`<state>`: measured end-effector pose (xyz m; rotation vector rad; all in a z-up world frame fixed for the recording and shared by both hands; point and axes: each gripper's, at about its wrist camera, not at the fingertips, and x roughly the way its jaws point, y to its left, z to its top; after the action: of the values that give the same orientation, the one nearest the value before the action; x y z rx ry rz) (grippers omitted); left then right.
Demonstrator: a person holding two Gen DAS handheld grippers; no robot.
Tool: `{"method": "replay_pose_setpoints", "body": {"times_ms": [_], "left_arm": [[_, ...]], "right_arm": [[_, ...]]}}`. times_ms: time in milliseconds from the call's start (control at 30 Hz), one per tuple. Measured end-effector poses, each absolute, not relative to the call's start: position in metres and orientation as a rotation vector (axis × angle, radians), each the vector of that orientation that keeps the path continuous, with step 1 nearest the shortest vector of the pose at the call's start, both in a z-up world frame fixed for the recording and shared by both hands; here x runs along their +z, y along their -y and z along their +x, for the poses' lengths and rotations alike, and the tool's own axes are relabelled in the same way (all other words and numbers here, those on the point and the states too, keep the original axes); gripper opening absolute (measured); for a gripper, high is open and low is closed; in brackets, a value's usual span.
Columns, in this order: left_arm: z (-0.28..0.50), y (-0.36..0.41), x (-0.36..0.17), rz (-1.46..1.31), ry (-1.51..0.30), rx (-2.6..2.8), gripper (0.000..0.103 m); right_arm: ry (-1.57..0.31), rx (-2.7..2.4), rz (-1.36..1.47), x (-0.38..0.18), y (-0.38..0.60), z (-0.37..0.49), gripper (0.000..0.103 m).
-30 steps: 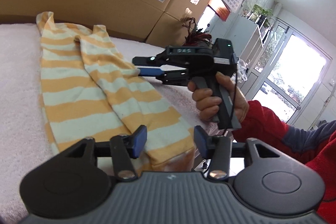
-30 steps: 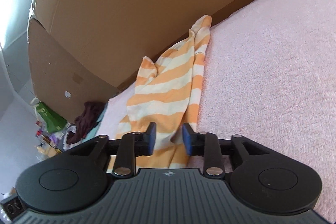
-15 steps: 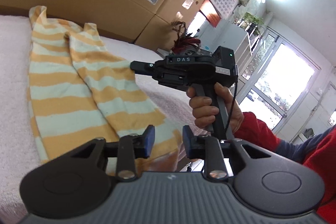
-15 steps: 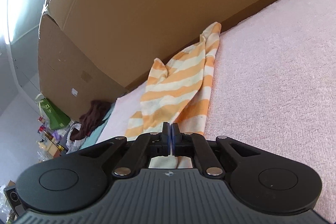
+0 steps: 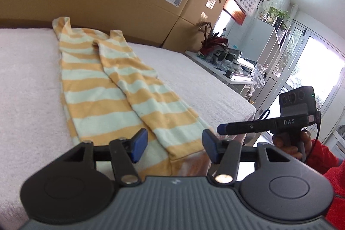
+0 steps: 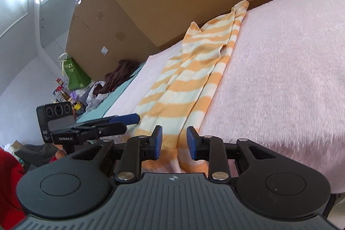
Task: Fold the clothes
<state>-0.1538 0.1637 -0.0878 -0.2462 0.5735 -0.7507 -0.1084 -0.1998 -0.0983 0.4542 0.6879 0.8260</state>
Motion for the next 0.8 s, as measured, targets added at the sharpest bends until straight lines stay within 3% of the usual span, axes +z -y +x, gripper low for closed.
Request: {"method": "replay_pose_setpoints", "body": {"times_ms": [233, 300, 333, 367, 400, 433, 600, 800], "left_arm": [[-0.154, -0.158, -0.095, -0.292, -0.582, -0.750, 0.057], [-0.154, -0.159, -0.097, -0.318, -0.579, -0.742, 0.052], [-0.155, -0.159, -0.096, -0.322, -0.578, -0.738, 0.050], [-0.155, -0.158, -0.095, -0.323, -0.577, -0.735, 0.049], [-0.156, -0.158, -0.094, -0.324, -0.576, -0.732, 0.042], [-0.158, -0.156, -0.091, -0.325, -0.567, -0.743, 0.038], [-0.163, -0.142, -0.084, -0.293, -0.543, -0.795, 0.038], [-0.154, -0.137, -0.096, -0.286, -0.591, -0.770, 0.039]], "right_arm": [[-0.726, 0.820, 0.419, -0.122, 0.175, -0.115, 0.029], [-0.729, 0.815, 0.431, -0.129, 0.170, -0.113, 0.028], [-0.734, 0.815, 0.433, -0.131, 0.168, -0.112, 0.024], [-0.741, 0.828, 0.427, -0.132, 0.166, -0.112, 0.010], [-0.737, 0.848, 0.417, -0.129, 0.165, -0.114, 0.005], [-0.716, 0.860, 0.410, -0.124, 0.167, -0.117, 0.005], [-0.559, 0.868, 0.401, -0.093, 0.188, -0.137, 0.005], [-0.683, 0.804, 0.337, -0.124, 0.177, -0.135, 0.007]]}}
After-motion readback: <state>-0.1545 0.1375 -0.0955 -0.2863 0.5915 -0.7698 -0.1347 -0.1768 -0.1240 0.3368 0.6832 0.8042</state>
